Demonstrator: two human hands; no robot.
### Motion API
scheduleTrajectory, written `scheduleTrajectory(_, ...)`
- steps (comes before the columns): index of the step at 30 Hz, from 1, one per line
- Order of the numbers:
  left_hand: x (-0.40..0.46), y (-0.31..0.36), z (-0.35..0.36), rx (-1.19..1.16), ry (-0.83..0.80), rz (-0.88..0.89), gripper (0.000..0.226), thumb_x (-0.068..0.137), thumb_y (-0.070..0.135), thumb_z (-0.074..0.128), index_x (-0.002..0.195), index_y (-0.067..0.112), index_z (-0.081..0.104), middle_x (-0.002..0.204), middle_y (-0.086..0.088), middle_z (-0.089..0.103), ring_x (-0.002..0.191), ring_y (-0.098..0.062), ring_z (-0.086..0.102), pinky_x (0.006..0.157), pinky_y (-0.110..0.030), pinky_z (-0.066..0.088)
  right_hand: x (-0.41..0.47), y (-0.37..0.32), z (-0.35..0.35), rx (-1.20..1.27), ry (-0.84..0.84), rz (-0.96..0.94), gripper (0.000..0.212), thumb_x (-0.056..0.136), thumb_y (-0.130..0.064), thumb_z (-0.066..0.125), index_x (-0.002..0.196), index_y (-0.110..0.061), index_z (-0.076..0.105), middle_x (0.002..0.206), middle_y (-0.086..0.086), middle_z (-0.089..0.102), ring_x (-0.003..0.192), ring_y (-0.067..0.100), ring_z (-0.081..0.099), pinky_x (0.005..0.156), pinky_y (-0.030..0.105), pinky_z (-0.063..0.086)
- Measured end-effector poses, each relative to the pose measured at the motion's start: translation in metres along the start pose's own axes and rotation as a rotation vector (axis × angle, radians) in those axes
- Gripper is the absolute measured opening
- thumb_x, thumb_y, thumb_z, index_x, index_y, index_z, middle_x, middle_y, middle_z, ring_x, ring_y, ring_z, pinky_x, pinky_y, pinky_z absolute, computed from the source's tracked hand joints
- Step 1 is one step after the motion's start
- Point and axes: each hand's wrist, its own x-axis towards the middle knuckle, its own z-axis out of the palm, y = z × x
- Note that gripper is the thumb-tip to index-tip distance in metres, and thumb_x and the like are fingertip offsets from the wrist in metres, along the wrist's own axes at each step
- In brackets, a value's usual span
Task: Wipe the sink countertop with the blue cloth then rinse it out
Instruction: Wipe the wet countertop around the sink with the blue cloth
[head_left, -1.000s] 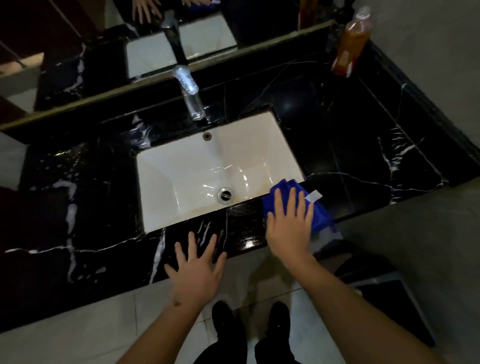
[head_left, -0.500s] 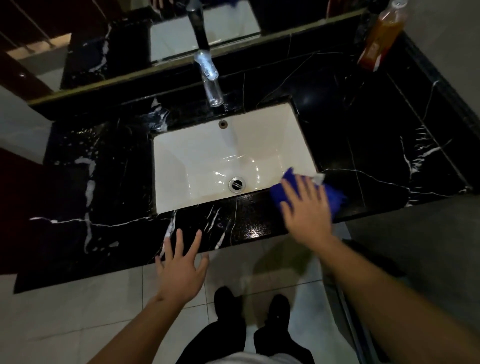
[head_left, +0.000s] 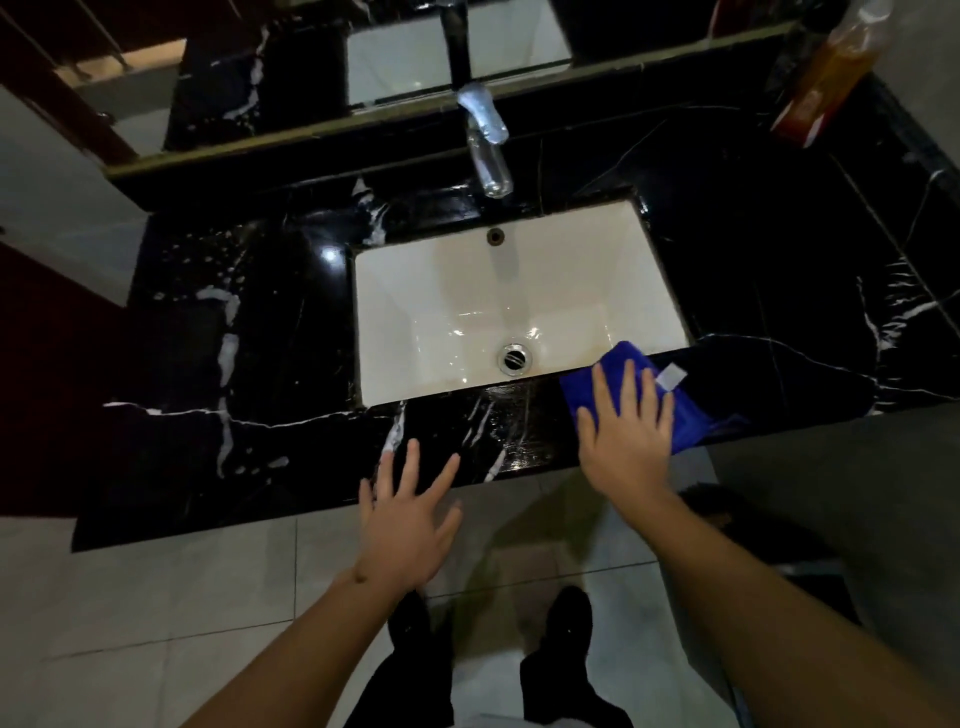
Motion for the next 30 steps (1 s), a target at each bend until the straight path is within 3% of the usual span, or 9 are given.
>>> scheduleTrajectory(4, -0.008, -0.045, -0.003, -0.093, 0.029, 0.110, 0.074, 0.082, 0.061, 0.004, 0.153, 0.046, 0.021, 0.168, 0.002, 0.000, 0.153, -0.019, -0.004, 0.121, -0.050, 0.003, -0.021, -0.088, 0.019, 0.012, -0.021, -0.050, 0.063, 0.100, -0.051, 0.031, 0.157, -0.024, 0.027, 0.162, 0.016, 0.027, 0.151, 0.035, 0.019, 0.122, 0.054, 0.012)
scheduleTrajectory(10, -0.038, -0.186, 0.003, -0.178, 0.213, 0.017, 0.064, 0.089, 0.044, 0.026, 0.152, 0.035, 0.034, 0.166, -0.004, 0.014, 0.153, -0.024, 0.003, 0.121, -0.052, 0.007, -0.056, -0.213, 0.044, 0.017, -0.051, -0.113, 0.065, 0.100, -0.052, 0.034, 0.157, -0.022, 0.026, 0.163, 0.016, 0.024, 0.151, 0.036, 0.019, 0.121, 0.056, 0.016)
scheduleTrajectory(16, -0.068, -0.329, 0.013, -0.255, 0.205, -0.305, 0.062, 0.097, 0.036, 0.035, 0.157, 0.030, 0.022, 0.167, -0.006, 0.009, 0.153, -0.025, 0.001, 0.121, -0.058, 0.009, -0.083, -0.321, 0.068, 0.001, -0.090, -0.259, 0.067, 0.100, -0.054, 0.032, 0.157, -0.020, 0.025, 0.164, 0.018, 0.022, 0.151, 0.039, 0.016, 0.120, 0.059, 0.017)
scheduleTrajectory(20, -0.081, -0.365, 0.020, -0.239, 0.195, -0.287, 0.067, 0.092, 0.045, 0.022, 0.156, 0.029, 0.025, 0.166, -0.003, 0.015, 0.153, -0.024, 0.008, 0.118, -0.060, 0.016, -0.090, -0.380, 0.084, -0.024, -0.122, -0.389, 0.068, 0.099, -0.057, 0.032, 0.158, -0.023, 0.022, 0.165, 0.017, 0.017, 0.153, 0.038, 0.011, 0.121, 0.059, 0.013)
scheduleTrajectory(25, -0.077, -0.358, 0.019, -0.322, 0.193, -0.301, 0.073, 0.087, 0.048, 0.016, 0.157, 0.030, 0.021, 0.166, -0.001, 0.007, 0.153, -0.022, 0.001, 0.120, -0.055, 0.013, -0.052, -0.384, 0.082, 0.006, -0.100, -0.460, 0.057, 0.101, -0.045, 0.031, 0.156, -0.028, 0.031, 0.163, 0.008, 0.029, 0.152, 0.030, 0.021, 0.123, 0.051, 0.015)
scheduleTrajectory(28, -0.079, -0.356, 0.020, -0.316, 0.199, -0.307, 0.071, 0.087, 0.046, 0.017, 0.157, 0.029, 0.024, 0.166, -0.002, 0.012, 0.153, -0.024, 0.006, 0.117, -0.058, 0.018, -0.014, -0.351, 0.074, -0.015, -0.052, -0.309, 0.061, 0.099, -0.045, 0.026, 0.153, -0.021, 0.037, 0.159, 0.015, 0.035, 0.147, 0.036, 0.031, 0.119, 0.054, 0.025)
scheduleTrajectory(30, -0.082, -0.356, 0.021, -0.319, 0.209, -0.299, 0.068, 0.089, 0.043, 0.022, 0.155, 0.028, 0.028, 0.165, -0.005, 0.017, 0.152, -0.027, 0.013, 0.113, -0.061, 0.024, -0.011, -0.327, 0.068, -0.043, -0.072, -0.221, 0.065, 0.099, -0.048, 0.020, 0.156, -0.017, 0.030, 0.158, 0.020, 0.033, 0.146, 0.038, 0.030, 0.119, 0.053, 0.025)
